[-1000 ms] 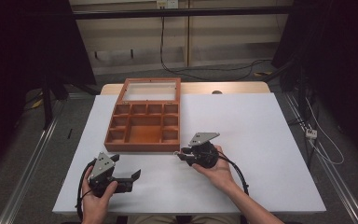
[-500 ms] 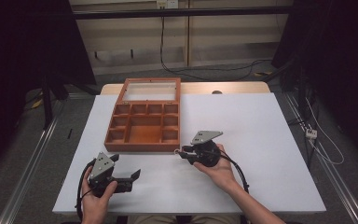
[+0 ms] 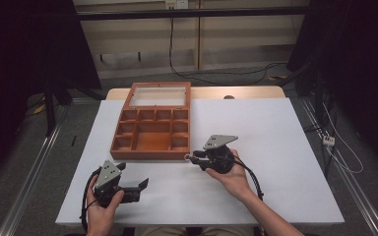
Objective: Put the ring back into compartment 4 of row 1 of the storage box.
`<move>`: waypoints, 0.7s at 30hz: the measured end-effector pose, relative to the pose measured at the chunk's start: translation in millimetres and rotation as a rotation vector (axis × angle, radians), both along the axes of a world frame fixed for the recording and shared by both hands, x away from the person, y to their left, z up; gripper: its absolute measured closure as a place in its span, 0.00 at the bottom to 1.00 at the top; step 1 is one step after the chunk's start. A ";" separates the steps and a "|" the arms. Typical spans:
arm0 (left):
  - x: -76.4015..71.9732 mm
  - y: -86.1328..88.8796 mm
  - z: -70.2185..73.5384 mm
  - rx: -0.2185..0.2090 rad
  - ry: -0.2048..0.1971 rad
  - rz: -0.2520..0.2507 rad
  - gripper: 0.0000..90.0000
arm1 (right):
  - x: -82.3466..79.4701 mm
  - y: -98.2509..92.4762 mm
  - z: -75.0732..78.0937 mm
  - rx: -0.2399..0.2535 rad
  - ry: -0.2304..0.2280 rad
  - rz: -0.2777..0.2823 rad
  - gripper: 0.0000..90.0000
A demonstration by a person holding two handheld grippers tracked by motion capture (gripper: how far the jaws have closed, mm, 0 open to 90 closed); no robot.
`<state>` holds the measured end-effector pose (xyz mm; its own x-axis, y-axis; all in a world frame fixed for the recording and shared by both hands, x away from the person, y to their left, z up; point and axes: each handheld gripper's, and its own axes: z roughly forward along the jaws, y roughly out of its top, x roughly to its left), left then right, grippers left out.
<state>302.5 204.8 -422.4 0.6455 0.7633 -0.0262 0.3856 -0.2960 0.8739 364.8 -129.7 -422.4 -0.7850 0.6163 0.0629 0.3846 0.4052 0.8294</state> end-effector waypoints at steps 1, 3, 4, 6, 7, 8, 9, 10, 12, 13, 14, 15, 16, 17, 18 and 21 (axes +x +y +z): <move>-0.1 -0.1 0.0 0.000 0.001 0.001 0.05 | 0.1 -0.4 1.4 0.005 -0.002 -0.001 0.79; -0.2 -0.3 -0.1 0.003 0.001 0.002 0.05 | 0.7 -1.4 4.5 0.013 -0.008 -0.001 0.79; -0.2 -0.4 -0.2 0.004 0.001 0.001 0.05 | 1.0 -1.8 6.0 0.016 -0.010 0.000 0.79; -0.1 -0.6 -0.2 0.007 -0.001 0.000 0.05 | 1.8 -2.1 8.6 0.022 -0.015 -0.002 0.79; 0.0 -0.8 -0.3 0.008 -0.001 0.001 0.05 | 2.6 -2.2 9.6 0.024 -0.015 -0.001 0.79; 0.1 -0.9 -0.4 0.008 -0.001 0.000 0.05 | 3.5 -1.9 10.8 0.025 -0.014 0.001 0.79; 0.2 -1.1 -0.4 0.008 -0.001 0.001 0.05 | 4.5 -1.7 12.0 0.025 -0.016 0.001 0.79; 0.2 -0.9 -0.3 0.011 -0.002 0.000 0.05 | 5.4 -1.4 13.3 0.027 -0.016 -0.001 0.79; 0.1 -0.8 -0.3 0.012 -0.002 0.000 0.05 | 7.6 -0.8 16.1 0.029 -0.021 -0.004 0.79; 0.0 -0.6 -0.3 0.011 -0.002 0.000 0.05 | 8.7 -0.9 17.4 0.030 -0.025 -0.004 0.79; 0.1 -0.5 -0.3 0.010 -0.002 0.001 0.05 | 9.7 -0.7 18.6 0.033 -0.028 -0.008 0.79; 0.1 -0.4 -0.4 0.008 -0.001 0.002 0.05 | 10.8 -0.8 19.6 0.035 -0.028 -0.009 0.79; 0.0 -0.3 -0.4 0.008 -0.001 0.003 0.05 | 11.9 -0.7 20.6 0.035 -0.030 -0.013 0.79; -0.1 -0.3 -0.4 0.007 0.000 0.003 0.05 | 13.0 -0.6 21.6 0.039 -0.031 -0.016 0.79; -0.1 -0.2 -0.3 0.007 0.000 0.002 0.06 | 14.1 -0.5 22.7 0.040 -0.033 -0.017 0.79; -0.5 -0.1 0.0 0.009 -0.006 0.000 0.05 | 17.3 0.2 26.1 0.050 -0.040 -0.021 0.79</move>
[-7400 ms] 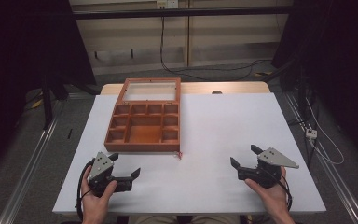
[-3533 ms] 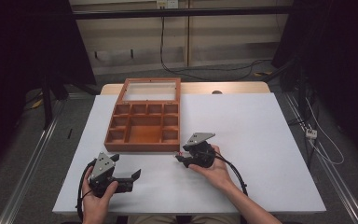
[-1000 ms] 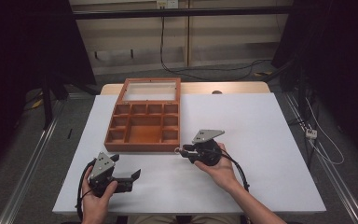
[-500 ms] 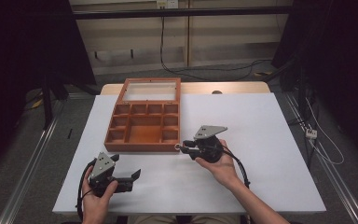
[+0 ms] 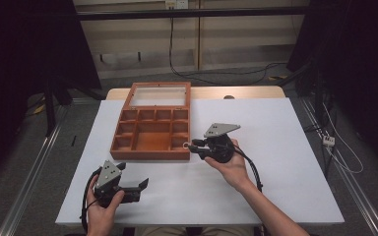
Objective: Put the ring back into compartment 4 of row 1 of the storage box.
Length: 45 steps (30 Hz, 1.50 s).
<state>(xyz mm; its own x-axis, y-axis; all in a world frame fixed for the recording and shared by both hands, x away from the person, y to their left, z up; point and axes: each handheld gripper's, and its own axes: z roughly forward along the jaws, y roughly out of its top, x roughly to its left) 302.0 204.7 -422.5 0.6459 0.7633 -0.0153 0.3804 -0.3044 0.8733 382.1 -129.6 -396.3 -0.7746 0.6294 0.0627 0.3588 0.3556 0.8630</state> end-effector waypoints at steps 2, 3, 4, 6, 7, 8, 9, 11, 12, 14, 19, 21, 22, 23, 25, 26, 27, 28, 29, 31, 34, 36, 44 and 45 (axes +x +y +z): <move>0.0 -0.1 0.0 0.000 -0.002 0.000 0.05 | 2.2 1.5 0.3 0.011 0.004 -0.001 0.79; 0.0 -0.4 -0.2 -0.001 -0.001 -0.001 0.06 | 3.2 2.5 -0.4 0.016 0.011 -0.002 0.79; -0.1 -0.8 -0.1 0.002 -0.001 0.001 0.05 | 4.1 3.3 -1.0 0.014 0.011 -0.001 0.79; -0.5 -1.2 -0.2 0.001 -0.002 0.000 0.05 | 5.7 4.6 -1.5 0.019 0.012 -0.004 0.79; -0.5 -1.2 -0.1 0.002 -0.003 -0.001 0.05 | 6.4 4.8 -1.1 0.023 0.010 -0.008 0.79; -0.5 -1.1 -0.1 0.002 -0.003 -0.001 0.05 | 7.3 4.6 -0.1 0.024 0.008 -0.010 0.79; -0.3 -0.9 -0.1 0.002 -0.002 0.000 0.05 | 8.1 4.4 1.4 0.026 0.005 -0.013 0.79; 0.0 -0.6 -0.3 0.000 -0.002 -0.001 0.05 | 10.2 3.8 4.7 0.028 -0.002 -0.016 0.79; 0.0 -0.5 -0.3 0.000 -0.003 0.000 0.05 | 11.1 3.7 6.8 0.027 -0.004 -0.020 0.79; -0.2 -0.4 -0.2 0.000 -0.003 0.000 0.05 | 13.3 3.0 10.5 0.028 -0.017 -0.025 0.79; -0.2 -0.8 -0.4 0.004 0.002 0.000 0.05 | 19.6 1.5 16.5 0.034 -0.017 -0.032 0.79; -0.1 -0.7 -0.4 0.006 0.002 0.000 0.05 | 21.7 1.6 18.4 0.040 -0.021 -0.036 0.79; -0.1 -0.7 -0.4 0.005 0.002 0.000 0.05 | 22.6 1.5 18.9 0.040 -0.021 -0.037 0.79; 0.0 -0.5 -0.5 0.002 0.000 0.000 0.05 | 23.6 1.6 19.5 0.038 -0.020 -0.038 0.79; -0.1 -0.3 -0.4 0.001 0.000 0.000 0.05 | 25.3 1.1 20.7 0.046 -0.019 -0.041 0.79; -0.2 -0.3 -0.3 -0.001 -0.001 0.001 0.05 | 26.2 0.9 21.2 0.044 -0.019 -0.042 0.79; -0.1 -0.1 -0.4 0.001 -0.001 0.000 0.05 | 26.7 0.8 21.8 0.041 -0.020 -0.045 0.79; -0.1 0.0 -0.4 0.003 0.000 0.000 0.05 | 27.5 0.4 22.6 0.044 -0.021 -0.047 0.79; -0.1 0.0 -0.4 0.003 -0.001 0.000 0.05 | 28.6 -0.2 23.7 0.048 -0.022 -0.050 0.79; -0.3 -0.1 -0.3 0.000 0.000 0.001 0.06 | 30.0 -0.2 25.4 0.046 -0.025 -0.052 0.79; -0.4 0.0 -0.2 -0.002 -0.001 0.001 0.05 | 32.8 0.0 27.8 0.045 -0.030 -0.054 0.79; -0.3 0.2 -0.3 0.001 -0.003 0.002 0.05 | 35.1 -0.1 30.1 0.042 -0.035 -0.055 0.79; -0.2 0.2 -0.5 -0.002 0.007 0.007 0.05 | 44.4 -0.6 44.2 0.033 -0.057 -0.066 0.79; -0.1 0.4 -0.6 -0.001 0.008 0.008 0.05 | 47.1 -1.0 44.9 0.031 -0.057 -0.071 0.79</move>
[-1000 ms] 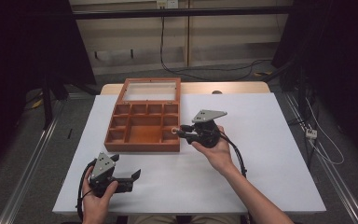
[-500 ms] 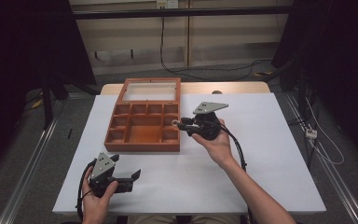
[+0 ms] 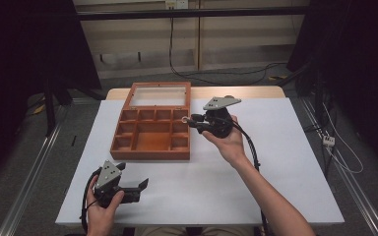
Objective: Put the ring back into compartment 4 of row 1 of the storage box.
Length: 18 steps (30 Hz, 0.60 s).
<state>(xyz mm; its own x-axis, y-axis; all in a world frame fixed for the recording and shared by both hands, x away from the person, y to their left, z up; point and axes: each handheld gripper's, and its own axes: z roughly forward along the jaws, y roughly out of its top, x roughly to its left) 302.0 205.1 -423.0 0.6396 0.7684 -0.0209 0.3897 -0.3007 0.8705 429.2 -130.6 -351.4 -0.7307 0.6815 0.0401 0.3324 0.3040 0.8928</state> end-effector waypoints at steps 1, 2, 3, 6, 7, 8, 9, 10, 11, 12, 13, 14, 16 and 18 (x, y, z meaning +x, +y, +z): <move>0.3 0.2 -0.1 0.002 0.000 -0.002 0.06 | 1.7 -0.3 0.1 0.000 -0.002 -0.003 0.79; 0.5 0.4 -0.2 0.001 -0.001 -0.001 0.06 | 3.9 -0.8 0.1 -0.001 -0.001 -0.007 0.79; 0.2 0.4 -0.1 -0.001 0.001 0.005 0.06 | 6.1 -1.3 0.0 -0.001 -0.001 -0.011 0.79; 0.6 1.6 -0.1 0.000 0.001 0.007 0.06 | 12.5 -1.6 0.5 -0.004 0.000 -0.023 0.79; 0.7 1.7 -0.2 -0.003 0.003 0.009 0.06 | 14.0 -1.0 1.3 -0.006 0.000 -0.025 0.79; 0.8 1.8 -0.2 -0.002 0.003 0.008 0.05 | 15.5 -0.3 2.2 -0.007 -0.003 -0.026 0.79; 0.9 1.9 -0.1 -0.001 0.003 0.007 0.06 | 16.6 0.7 3.4 -0.009 -0.006 -0.025 0.79; 0.8 1.9 0.1 0.000 0.004 0.006 0.06 | 17.6 1.6 4.8 -0.019 -0.008 -0.024 0.79; 0.9 1.8 0.1 0.002 0.002 0.006 0.06 | 18.5 2.6 6.2 -0.024 -0.012 -0.024 0.79; 0.8 1.7 0.1 0.002 0.002 0.005 0.06 | 19.7 3.5 7.5 -0.024 -0.013 -0.025 0.79; 0.7 1.7 0.2 0.003 0.001 0.004 0.06 | 20.9 4.1 8.8 -0.027 -0.016 -0.024 0.79; 0.5 1.6 0.2 0.000 0.001 0.004 0.06 | 22.0 4.7 10.2 -0.028 -0.020 -0.028 0.79; 0.6 2.0 0.3 0.002 -0.001 0.005 0.06 | 24.6 5.4 12.9 -0.029 -0.021 -0.033 0.79; 0.7 2.1 0.2 0.000 0.000 0.006 0.06 | 27.3 6.1 15.4 -0.032 -0.026 -0.036 0.79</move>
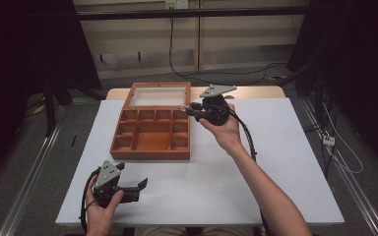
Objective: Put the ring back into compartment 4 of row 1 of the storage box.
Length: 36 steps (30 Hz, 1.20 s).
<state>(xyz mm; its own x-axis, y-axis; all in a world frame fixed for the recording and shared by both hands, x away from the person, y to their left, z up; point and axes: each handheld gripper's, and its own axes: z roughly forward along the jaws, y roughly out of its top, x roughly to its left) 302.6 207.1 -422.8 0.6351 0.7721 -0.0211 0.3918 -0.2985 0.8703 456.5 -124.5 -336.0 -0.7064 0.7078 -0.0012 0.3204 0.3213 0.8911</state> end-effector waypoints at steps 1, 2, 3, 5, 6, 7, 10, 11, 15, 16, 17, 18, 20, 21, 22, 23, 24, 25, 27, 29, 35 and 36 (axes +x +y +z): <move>0.0 0.0 0.0 0.000 0.000 0.000 0.06 | 1.4 0.4 1.1 0.001 -0.001 -0.003 0.79; 0.0 0.0 0.0 0.000 0.000 0.000 0.06 | 2.7 0.9 2.1 0.004 -0.003 -0.005 0.79; -0.1 0.0 0.0 0.000 0.001 0.000 0.06 | 4.1 1.4 2.6 0.002 -0.005 -0.007 0.79; 0.0 -0.2 0.0 0.000 0.001 -0.001 0.06 | 7.0 2.9 2.7 0.002 -0.002 -0.009 0.79; -0.1 -0.3 0.0 0.000 0.001 -0.001 0.06 | 8.3 4.0 2.5 0.000 0.000 -0.013 0.79; -0.1 -0.3 0.0 0.000 0.000 -0.002 0.06 | 9.6 5.3 2.6 -0.003 0.002 -0.014 0.79; -0.1 0.0 0.0 0.000 0.000 0.000 0.06 | 13.2 8.8 4.0 -0.005 0.001 -0.015 0.79; -0.1 0.0 0.0 -0.001 0.001 0.000 0.06 | 14.2 9.9 4.4 -0.005 -0.002 -0.014 0.79; -0.2 0.0 0.0 0.001 0.001 -0.002 0.06 | 16.8 13.5 4.5 -0.017 -0.003 -0.014 0.79; -0.1 0.0 0.1 0.003 0.000 -0.003 0.06 | 17.9 14.0 4.2 -0.019 -0.001 -0.015 0.79; -0.1 -0.1 0.0 0.002 0.000 -0.003 0.06 | 19.2 14.5 4.2 -0.021 0.003 -0.018 0.79; -0.1 -0.2 0.1 0.002 0.000 -0.003 0.06 | 20.7 14.8 4.1 -0.020 0.003 -0.020 0.79; -0.1 0.0 0.2 0.004 -0.001 -0.004 0.06 | 23.9 15.9 3.7 -0.021 0.004 -0.025 0.79; -0.2 -0.1 0.1 0.001 0.000 -0.003 0.06 | 25.2 16.6 3.3 -0.021 0.005 -0.028 0.79; 0.0 0.2 0.0 0.003 0.000 -0.002 0.06 | 26.4 17.5 2.7 -0.024 0.004 -0.030 0.79; 0.2 0.2 -0.1 0.003 0.002 -0.002 0.06 | 27.5 18.3 1.9 -0.028 0.003 -0.033 0.79; 0.4 0.3 -0.3 0.003 0.003 -0.002 0.06 | 28.6 19.1 1.0 -0.027 0.004 -0.038 0.79; 0.5 0.3 -0.3 0.005 0.002 -0.002 0.06 | 30.1 19.3 -0.1 -0.028 0.006 -0.038 0.79; 0.4 0.1 -0.3 0.007 0.002 -0.003 0.06 | 33.1 19.7 -2.4 -0.029 0.009 -0.046 0.79; 0.1 -0.3 -0.2 0.006 0.002 -0.004 0.06 | 36.3 19.7 -5.2 -0.029 0.016 -0.053 0.79; 0.2 -0.2 -0.3 0.005 0.000 -0.002 0.06 | 45.8 20.6 -15.9 -0.045 0.045 -0.065 0.79; 0.1 -0.1 -0.1 0.004 -0.002 0.000 0.06 | 47.9 20.5 -18.0 -0.046 0.049 -0.073 0.79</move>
